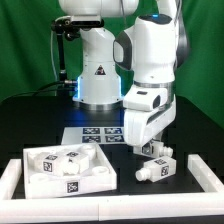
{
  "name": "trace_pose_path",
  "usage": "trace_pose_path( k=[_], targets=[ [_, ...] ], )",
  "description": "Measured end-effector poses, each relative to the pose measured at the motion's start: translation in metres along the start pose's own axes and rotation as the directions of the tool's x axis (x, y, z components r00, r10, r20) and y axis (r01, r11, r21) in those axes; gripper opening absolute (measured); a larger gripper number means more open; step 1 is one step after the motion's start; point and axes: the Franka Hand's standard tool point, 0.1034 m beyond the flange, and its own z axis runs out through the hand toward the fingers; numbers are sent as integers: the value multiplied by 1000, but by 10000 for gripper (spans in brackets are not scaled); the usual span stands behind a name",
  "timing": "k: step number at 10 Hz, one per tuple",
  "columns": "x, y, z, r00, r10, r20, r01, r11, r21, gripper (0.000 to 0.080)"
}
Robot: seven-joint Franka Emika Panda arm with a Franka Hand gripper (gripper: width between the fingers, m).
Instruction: Assemble one leg
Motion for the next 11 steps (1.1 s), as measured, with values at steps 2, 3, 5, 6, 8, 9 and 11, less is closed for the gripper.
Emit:
trace_pose_path(
  k=[2, 3, 5, 6, 8, 9, 11],
  targets=[
    [-37, -10, -6, 999, -45, 26, 45, 999, 15, 284],
    [-60, -9, -5, 997, -75, 37, 74, 997, 30, 284],
    [-90, -7, -7, 997, -63, 47, 61, 997, 43, 284],
    [-98, -10, -4, 998, -53, 45, 51, 998, 44, 284],
    [-101, -12, -1, 998, -49, 46, 47, 998, 48, 284],
    [-101, -12, -1, 998, -49, 46, 47, 998, 48, 284],
    [-101, -12, -1, 998, -48, 47, 46, 998, 49, 550]
  ],
)
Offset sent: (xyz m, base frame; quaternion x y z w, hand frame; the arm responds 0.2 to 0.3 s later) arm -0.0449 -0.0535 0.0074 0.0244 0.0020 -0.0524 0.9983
